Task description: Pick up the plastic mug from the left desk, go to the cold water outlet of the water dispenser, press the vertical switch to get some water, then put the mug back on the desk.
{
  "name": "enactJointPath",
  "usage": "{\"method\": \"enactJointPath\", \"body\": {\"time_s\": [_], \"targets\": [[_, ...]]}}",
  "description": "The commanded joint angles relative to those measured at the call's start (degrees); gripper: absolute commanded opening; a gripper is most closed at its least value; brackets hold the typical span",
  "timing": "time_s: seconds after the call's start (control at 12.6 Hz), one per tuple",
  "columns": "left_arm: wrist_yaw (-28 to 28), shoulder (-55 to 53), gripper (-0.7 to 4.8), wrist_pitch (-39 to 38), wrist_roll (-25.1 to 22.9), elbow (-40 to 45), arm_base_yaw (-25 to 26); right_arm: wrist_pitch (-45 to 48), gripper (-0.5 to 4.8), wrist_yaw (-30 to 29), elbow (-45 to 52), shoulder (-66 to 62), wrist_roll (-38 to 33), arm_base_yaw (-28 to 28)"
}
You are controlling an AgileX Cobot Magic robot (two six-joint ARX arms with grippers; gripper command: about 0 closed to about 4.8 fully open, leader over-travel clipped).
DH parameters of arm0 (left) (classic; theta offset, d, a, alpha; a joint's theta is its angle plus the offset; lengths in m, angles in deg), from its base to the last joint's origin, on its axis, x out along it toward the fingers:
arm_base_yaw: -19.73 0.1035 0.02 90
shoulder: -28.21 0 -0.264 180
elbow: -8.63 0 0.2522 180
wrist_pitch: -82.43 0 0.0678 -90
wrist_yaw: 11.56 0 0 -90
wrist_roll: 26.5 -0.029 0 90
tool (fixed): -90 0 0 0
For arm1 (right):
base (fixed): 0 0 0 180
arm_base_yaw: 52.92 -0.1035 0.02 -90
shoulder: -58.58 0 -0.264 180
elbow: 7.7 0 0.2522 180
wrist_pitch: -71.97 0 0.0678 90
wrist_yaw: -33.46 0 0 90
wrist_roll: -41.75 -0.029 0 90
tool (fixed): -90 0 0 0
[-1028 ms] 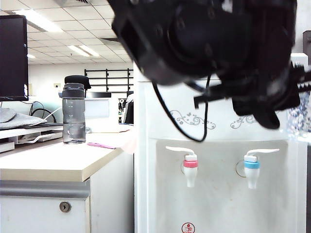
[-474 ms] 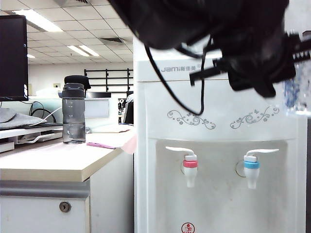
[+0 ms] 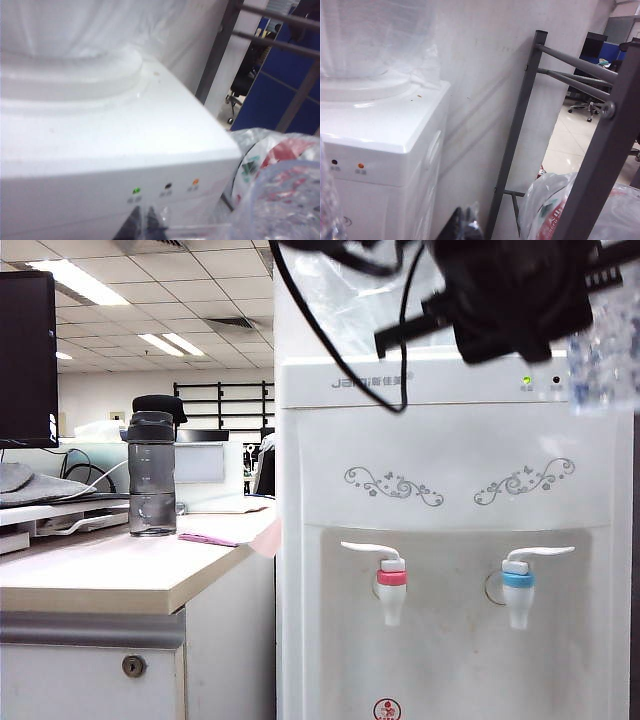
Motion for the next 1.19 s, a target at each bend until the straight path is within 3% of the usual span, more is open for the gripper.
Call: {"method": "enactJointPath", "body": {"time_s": [0.08, 0.24, 0.32, 1.19], "targets": [[0.5, 4.1, -0.05, 0.3, 0.7, -0.3, 0.1, 0.6, -0.01, 0.0, -0.1, 0.0, -0.3, 0.0], [0.3, 8.1, -0.05, -1.7, -0.4, -0.3, 3.0, 0.6, -0.01, 0.0, -0.1, 0.0, -0.3, -0.1], [0.0, 11.4, -0.05, -2.4, -1.2, -0.3, 7.8, 0.6, -0.01, 0.0, -0.1, 0.0, -0.3, -0.1], [-0.5, 19.1, -0.05, -8.3, -1.8, -0.3, 10.6, 0.6, -0.01, 0.0, -0.1, 0.0, -0.3, -0.1]]}}
